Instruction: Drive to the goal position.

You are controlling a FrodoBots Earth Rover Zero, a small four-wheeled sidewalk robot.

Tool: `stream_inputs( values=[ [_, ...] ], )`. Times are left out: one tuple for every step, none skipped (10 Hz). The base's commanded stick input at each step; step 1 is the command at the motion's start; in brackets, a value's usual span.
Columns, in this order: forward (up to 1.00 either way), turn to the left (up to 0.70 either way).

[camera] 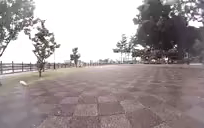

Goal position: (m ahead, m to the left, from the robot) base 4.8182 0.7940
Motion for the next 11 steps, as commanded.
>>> stream_inputs(
  values=[
    [1.0, 0.0],
    [1.0, 0.0],
    [1.0, 0.0],
    [1.0, 0.0],
    [1.0, 0.0],
    [1.0, 0.0],
    [1.0, 0.0],
    [1.0, 0.0],
    [1.0, 0.0],
    [1.0, 0.0],
    [1.0, 0.0]
  ],
)
